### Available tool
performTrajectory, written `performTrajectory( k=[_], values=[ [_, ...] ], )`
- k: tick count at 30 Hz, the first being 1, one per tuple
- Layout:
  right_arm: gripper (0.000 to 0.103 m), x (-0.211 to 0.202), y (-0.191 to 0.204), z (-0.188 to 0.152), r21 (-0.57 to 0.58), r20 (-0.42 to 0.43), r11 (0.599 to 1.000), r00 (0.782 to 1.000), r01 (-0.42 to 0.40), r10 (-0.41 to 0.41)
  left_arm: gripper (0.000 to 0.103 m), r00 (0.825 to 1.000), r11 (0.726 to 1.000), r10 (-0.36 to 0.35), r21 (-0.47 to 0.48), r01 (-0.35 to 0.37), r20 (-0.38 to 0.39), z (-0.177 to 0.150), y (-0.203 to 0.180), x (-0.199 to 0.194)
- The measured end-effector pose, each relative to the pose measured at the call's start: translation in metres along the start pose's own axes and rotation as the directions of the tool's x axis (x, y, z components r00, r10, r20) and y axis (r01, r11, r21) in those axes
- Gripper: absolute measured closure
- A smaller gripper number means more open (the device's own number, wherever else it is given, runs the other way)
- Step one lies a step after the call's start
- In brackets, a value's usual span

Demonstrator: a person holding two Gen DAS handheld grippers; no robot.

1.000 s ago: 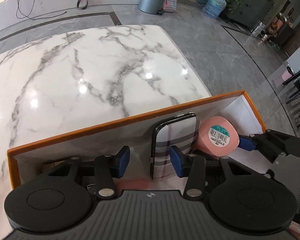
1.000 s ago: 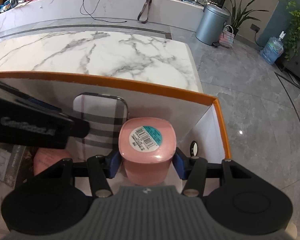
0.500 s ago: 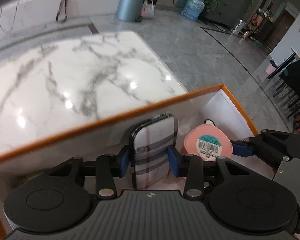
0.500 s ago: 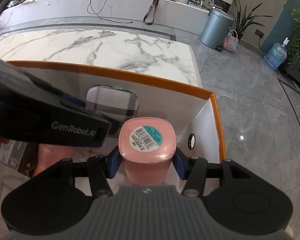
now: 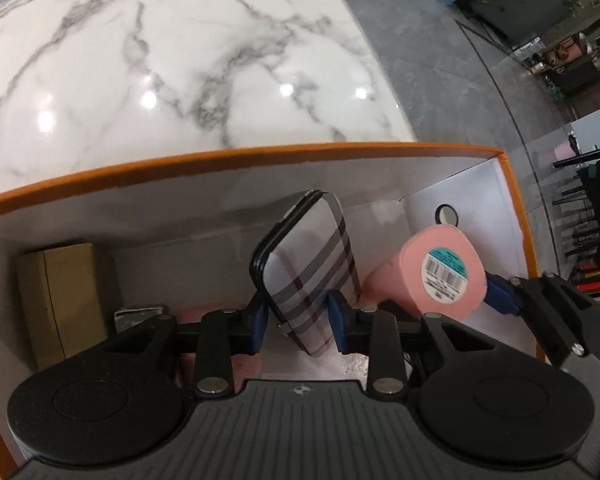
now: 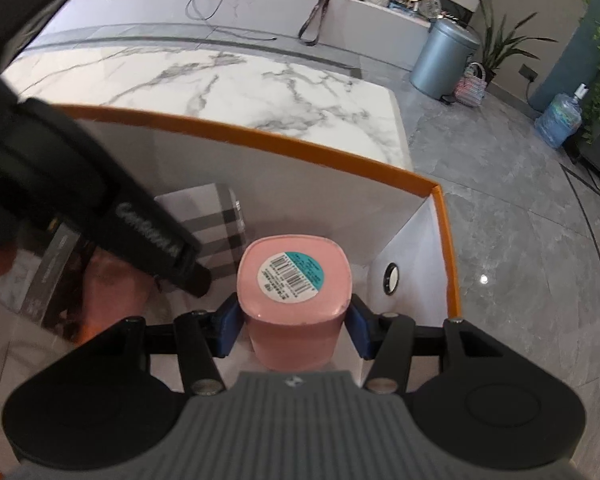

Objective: Organize rigid objects
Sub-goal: 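Lower the plaid pouch into the orange box with left gripper while right lowers the pink roll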

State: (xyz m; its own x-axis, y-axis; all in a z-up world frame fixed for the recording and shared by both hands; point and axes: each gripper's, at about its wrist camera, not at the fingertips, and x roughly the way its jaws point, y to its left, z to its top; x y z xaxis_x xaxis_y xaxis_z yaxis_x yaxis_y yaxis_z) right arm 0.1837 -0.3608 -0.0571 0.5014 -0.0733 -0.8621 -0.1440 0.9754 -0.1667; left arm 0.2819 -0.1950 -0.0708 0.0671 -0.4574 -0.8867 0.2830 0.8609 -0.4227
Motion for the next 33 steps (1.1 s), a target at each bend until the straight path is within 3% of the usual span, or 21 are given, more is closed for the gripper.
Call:
performTrajectory(
  k=[2, 7, 12, 14, 20, 27, 33],
  values=[
    [0.048, -0.001, 0.001, -0.001, -0.005, -0.017, 1.000, 1.000, -0.011, 0.011, 0.057, 1.000, 1.000, 0.009, 0.008, -0.009, -0.004, 0.000, -0.002, 0.002],
    [0.048, 0.006, 0.001, -0.002, -0.007, -0.027, 1.000, 0.999, 0.024, -0.024, 0.051, 0.999, 0.998, 0.031, 0.055, -0.032, 0.031, -0.001, -0.012, 0.006],
    [0.048, 0.018, -0.001, 0.003, 0.017, -0.029, 0.999, 0.999, 0.035, -0.034, 0.049, 0.978, 0.980, 0.114, 0.145, -0.140, 0.174, -0.010, -0.022, -0.021],
    [0.048, 0.018, -0.002, 0.007, 0.022, -0.021, 0.999, 0.999, 0.033, -0.032, 0.049, 0.971, 0.976, 0.110, 0.163, -0.146, 0.214, -0.011, -0.022, -0.032],
    [0.048, 0.026, -0.002, 0.014, 0.033, -0.046, 0.998, 0.998, 0.047, -0.045, 0.049, 0.971, 0.978, 0.105, 0.156, -0.140, 0.216, -0.015, -0.019, -0.039],
    [0.048, 0.021, -0.002, 0.014, 0.090, -0.058, 0.995, 0.997, -0.054, 0.059, 0.049, 0.974, 0.979, 0.103, 0.151, -0.135, 0.200, -0.027, -0.010, -0.038],
    [0.048, 0.023, 0.002, 0.015, 0.123, -0.055, 0.991, 0.997, -0.046, 0.053, 0.049, 0.972, 0.982, 0.101, 0.135, -0.132, 0.214, -0.032, -0.005, -0.046]
  ],
)
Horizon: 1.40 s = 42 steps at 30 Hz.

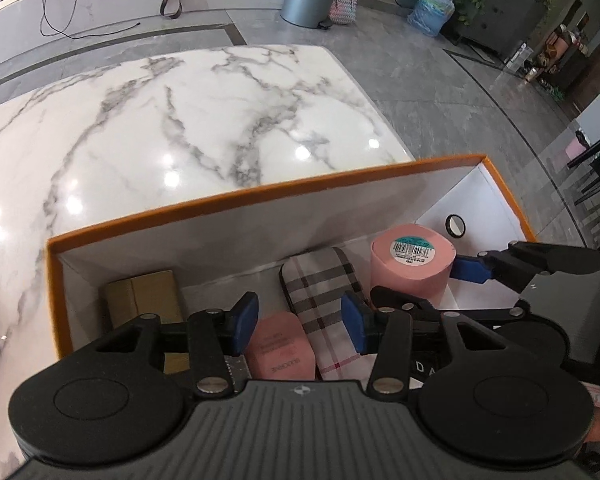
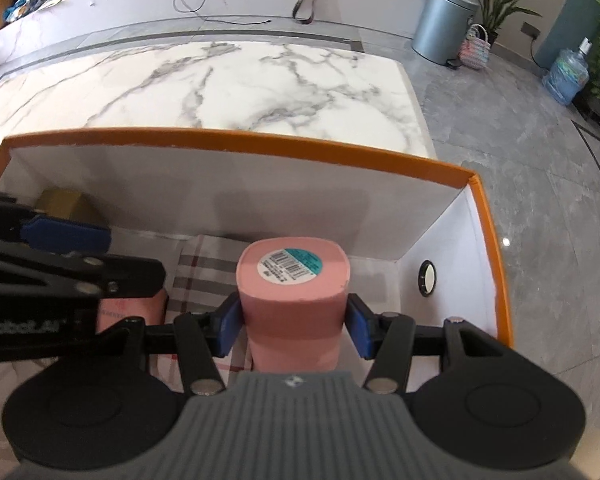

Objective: Organize rigid objects
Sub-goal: 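Lower the plaid pouch into the orange box with left gripper while right lowers the pink roll, then open both grippers and lift them away from the orange box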

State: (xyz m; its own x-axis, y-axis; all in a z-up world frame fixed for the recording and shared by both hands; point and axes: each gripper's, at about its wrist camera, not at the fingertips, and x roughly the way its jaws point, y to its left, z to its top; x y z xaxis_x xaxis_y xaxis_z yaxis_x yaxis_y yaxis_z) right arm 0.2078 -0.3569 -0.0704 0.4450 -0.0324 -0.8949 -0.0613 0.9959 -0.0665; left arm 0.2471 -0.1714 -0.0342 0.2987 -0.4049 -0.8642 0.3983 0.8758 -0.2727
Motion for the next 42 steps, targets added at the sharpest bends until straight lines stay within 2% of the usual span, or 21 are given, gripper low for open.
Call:
performTrajectory(
  k=[7, 11, 14, 21, 28, 32, 35, 38, 42],
  values=[
    [0.047, -0.006, 0.004, -0.002, -0.013, 0.033, 1.000, 0.999, 0.028, -0.028, 0.049, 1.000, 1.000, -0.002, 0.002, 0.002, 0.005, -0.003, 0.002, -0.009],
    [0.041, -0.013, 0.003, -0.002, -0.009, 0.054, 0.999, 0.998, 0.034, -0.033, 0.049, 1.000, 1.000, -0.004, -0.008, 0.004, 0.011, -0.005, 0.003, -0.014],
    [0.041, -0.021, 0.003, -0.001, -0.009, 0.089, 0.998, 0.994, 0.058, -0.057, 0.049, 1.000, 1.000, -0.014, -0.024, 0.014, 0.013, -0.005, 0.005, -0.019],
    [0.039, -0.051, 0.012, -0.006, -0.017, 0.171, 0.999, 0.985, 0.034, -0.030, 0.049, 1.000, 0.999, -0.010, -0.039, 0.011, 0.028, -0.011, 0.008, -0.038],
    [0.038, -0.075, 0.030, -0.013, -0.023, 0.209, 0.999, 0.978, 0.022, -0.016, 0.049, 0.995, 0.999, 0.015, 0.030, -0.018, 0.096, -0.024, 0.006, -0.069],
    [0.038, -0.090, 0.039, -0.017, -0.014, 0.242, 1.000, 0.970, 0.001, 0.002, 0.049, 0.988, 0.999, 0.017, 0.048, -0.024, 0.155, -0.034, 0.007, -0.087],
    [0.038, -0.102, 0.048, -0.021, -0.010, 0.279, 1.000, 0.960, -0.026, 0.028, 0.049, 0.977, 0.996, 0.035, 0.070, -0.051, 0.210, -0.041, 0.008, -0.101],
    [0.033, -0.113, 0.060, -0.024, -0.018, 0.307, 0.998, 0.950, -0.059, 0.061, 0.047, 0.964, 0.993, 0.055, 0.088, -0.081, 0.262, -0.049, 0.012, -0.117],
    [0.033, -0.123, 0.081, -0.023, -0.026, 0.345, 0.995, 0.933, -0.095, 0.098, 0.043, 0.948, 0.992, 0.090, 0.056, -0.112, 0.306, -0.058, 0.027, -0.138]
  ],
)
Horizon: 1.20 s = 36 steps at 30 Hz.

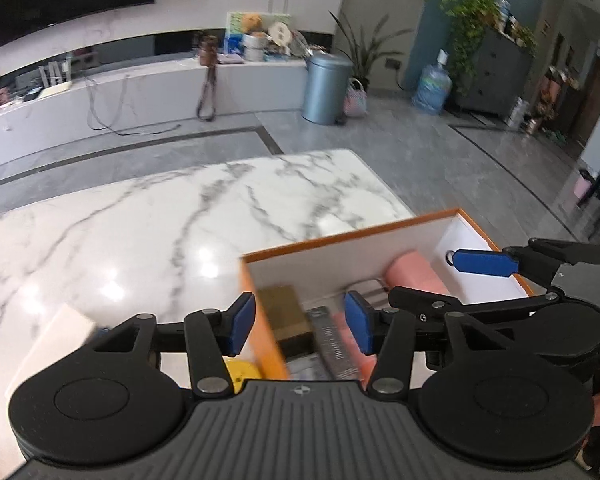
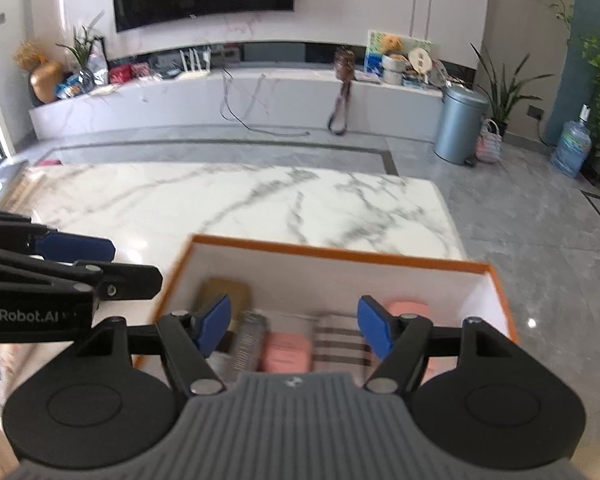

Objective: Organize rigid objects
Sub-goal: 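Open both grippers and lift them away from the orange box, then grasp the yellow tape measure with right gripper while left grasps the printed white jar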

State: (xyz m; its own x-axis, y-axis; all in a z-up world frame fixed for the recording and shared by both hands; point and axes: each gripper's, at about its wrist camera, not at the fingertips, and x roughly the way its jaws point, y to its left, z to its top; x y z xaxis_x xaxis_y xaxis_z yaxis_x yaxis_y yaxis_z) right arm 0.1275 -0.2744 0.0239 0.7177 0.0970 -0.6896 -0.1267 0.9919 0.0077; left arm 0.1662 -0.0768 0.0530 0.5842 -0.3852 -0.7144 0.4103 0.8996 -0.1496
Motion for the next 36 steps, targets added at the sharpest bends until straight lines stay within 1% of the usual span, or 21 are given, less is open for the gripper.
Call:
performTrajectory(
  k=[3, 4, 5, 6, 8, 10, 12, 20, 25, 29, 31, 33, 34, 36],
  values=[
    [0.033, -0.001, 0.021, 0.003, -0.008, 0.022, 1.000, 0.999, -0.028, 0.029, 0.043, 1.000, 0.999, 0.010, -0.031, -0.009, 0.020, -0.004, 0.017, -0.013],
    [0.033, -0.001, 0.028, 0.004, -0.011, 0.026, 0.999, 0.999, -0.039, 0.039, 0.041, 1.000, 0.999, 0.018, -0.040, -0.018, 0.021, -0.006, 0.023, -0.017],
    [0.033, -0.001, 0.035, 0.004, -0.013, 0.030, 0.999, 0.998, -0.049, 0.049, 0.037, 0.999, 0.999, 0.027, -0.046, -0.026, 0.025, -0.008, 0.029, -0.021],
    [0.030, 0.000, 0.042, 0.004, -0.014, 0.033, 0.998, 0.998, -0.059, 0.060, 0.034, 0.999, 0.998, 0.039, -0.050, -0.037, 0.031, -0.010, 0.034, -0.025],
    [0.025, 0.001, 0.054, 0.005, -0.017, 0.032, 0.997, 0.997, -0.073, 0.074, 0.025, 0.996, 0.996, 0.072, -0.055, -0.069, 0.055, -0.015, 0.045, -0.035],
    [0.024, 0.003, 0.067, 0.005, -0.034, 0.018, 0.995, 0.995, -0.097, 0.098, 0.024, 0.992, 0.993, 0.097, -0.069, -0.092, 0.074, -0.021, 0.057, -0.044],
    [0.024, 0.004, 0.082, 0.004, -0.063, 0.014, 0.992, 0.993, -0.112, 0.113, 0.024, 0.991, 0.990, 0.112, -0.095, -0.104, 0.076, -0.027, 0.070, -0.052],
    [0.024, 0.016, 0.130, 0.002, -0.141, -0.017, 0.976, 0.986, -0.167, 0.166, 0.024, 0.981, 0.968, 0.193, -0.172, -0.185, 0.033, -0.050, 0.128, -0.066],
    [0.024, 0.029, 0.160, -0.003, -0.166, -0.054, 0.965, 0.979, -0.201, 0.195, 0.022, 0.969, 0.947, 0.247, -0.207, -0.246, -0.024, -0.066, 0.164, -0.072],
    [0.024, 0.041, 0.178, -0.007, -0.160, -0.086, 0.961, 0.973, -0.224, 0.213, 0.022, 0.958, 0.941, 0.269, -0.187, -0.283, -0.096, -0.078, 0.185, -0.065],
    [0.024, 0.049, 0.186, -0.010, -0.149, -0.108, 0.961, 0.970, -0.232, 0.217, 0.022, 0.956, 0.948, 0.252, -0.162, -0.275, -0.148, -0.087, 0.190, -0.058],
    [0.025, 0.056, 0.194, -0.014, -0.154, -0.131, 0.959, 0.967, -0.236, 0.217, 0.022, 0.952, 0.960, 0.219, -0.126, -0.249, -0.212, -0.093, 0.194, -0.048],
    [0.025, 0.059, 0.197, -0.016, -0.165, -0.143, 0.957, 0.966, -0.238, 0.216, 0.022, 0.949, 0.965, 0.206, -0.108, -0.237, -0.240, -0.098, 0.195, -0.043],
    [0.025, 0.067, 0.203, -0.019, -0.209, -0.173, 0.948, 0.963, -0.239, 0.205, 0.022, 0.935, 0.970, 0.189, -0.089, -0.225, -0.301, -0.104, 0.197, -0.031]
  ],
)
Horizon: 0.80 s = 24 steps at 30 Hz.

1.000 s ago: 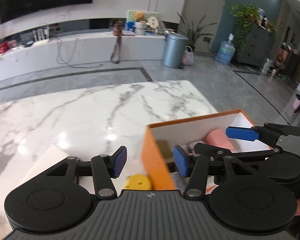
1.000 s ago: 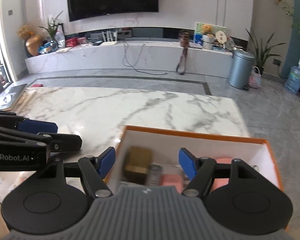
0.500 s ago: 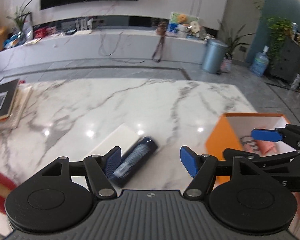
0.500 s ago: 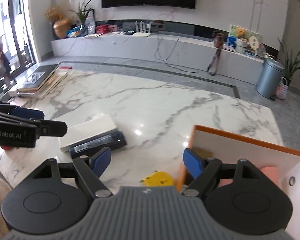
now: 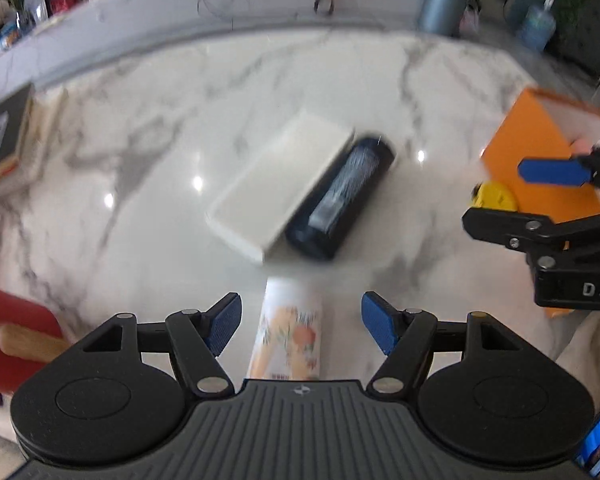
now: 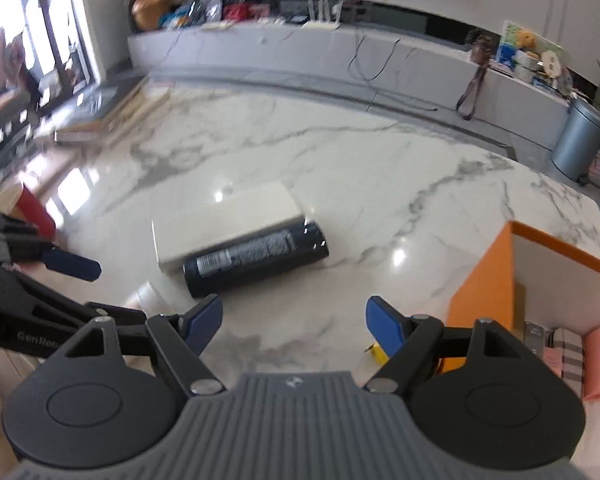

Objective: Organize rigid objects
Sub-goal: 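Grasp the yellow tape measure with right gripper while left grasps the printed white jar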

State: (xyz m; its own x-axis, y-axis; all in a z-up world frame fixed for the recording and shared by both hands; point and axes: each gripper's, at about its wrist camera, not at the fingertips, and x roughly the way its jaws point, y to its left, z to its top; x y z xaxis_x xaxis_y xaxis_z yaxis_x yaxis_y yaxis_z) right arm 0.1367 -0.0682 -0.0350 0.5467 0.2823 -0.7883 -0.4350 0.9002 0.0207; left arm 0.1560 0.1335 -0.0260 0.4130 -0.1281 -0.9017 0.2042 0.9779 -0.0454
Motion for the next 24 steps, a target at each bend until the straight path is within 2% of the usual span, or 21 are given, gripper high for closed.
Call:
performTrajectory(
  k=[4, 6, 11, 13, 20, 24],
  values=[
    [0.026, 0.016, -0.002, 0.002, -0.089, -0.085, 0.996, 0.996, -0.004, -0.004, 0.022, 0.994, 0.999, -0.016, -0.029, 0.013, -0.111, -0.003, 0.008, 0.025],
    [0.026, 0.023, -0.007, 0.004, -0.143, -0.129, 0.990, 0.991, 0.005, -0.023, 0.022, 0.989, 0.999, 0.001, -0.035, -0.006, -0.149, -0.003, 0.011, 0.032],
    [0.026, 0.037, -0.016, 0.008, -0.272, -0.207, 0.962, 0.976, 0.011, -0.070, 0.022, 0.980, 1.000, 0.014, -0.003, -0.015, -0.199, -0.001, 0.009, 0.044],
    [0.026, 0.042, -0.018, 0.010, -0.322, -0.238, 0.947, 0.968, -0.002, -0.079, 0.026, 0.976, 1.000, 0.018, 0.012, -0.016, -0.216, 0.000, 0.008, 0.050],
    [0.028, 0.064, -0.016, 0.012, -0.537, -0.346, 0.841, 0.926, -0.065, -0.149, 0.050, 0.964, 1.000, 0.018, 0.022, -0.012, -0.266, -0.003, 0.006, 0.060],
    [0.030, 0.079, -0.015, 0.013, -0.609, -0.415, 0.785, 0.889, -0.115, -0.191, 0.050, 0.965, 0.998, 0.022, 0.054, -0.008, -0.261, -0.001, 0.000, 0.061]
  ],
)
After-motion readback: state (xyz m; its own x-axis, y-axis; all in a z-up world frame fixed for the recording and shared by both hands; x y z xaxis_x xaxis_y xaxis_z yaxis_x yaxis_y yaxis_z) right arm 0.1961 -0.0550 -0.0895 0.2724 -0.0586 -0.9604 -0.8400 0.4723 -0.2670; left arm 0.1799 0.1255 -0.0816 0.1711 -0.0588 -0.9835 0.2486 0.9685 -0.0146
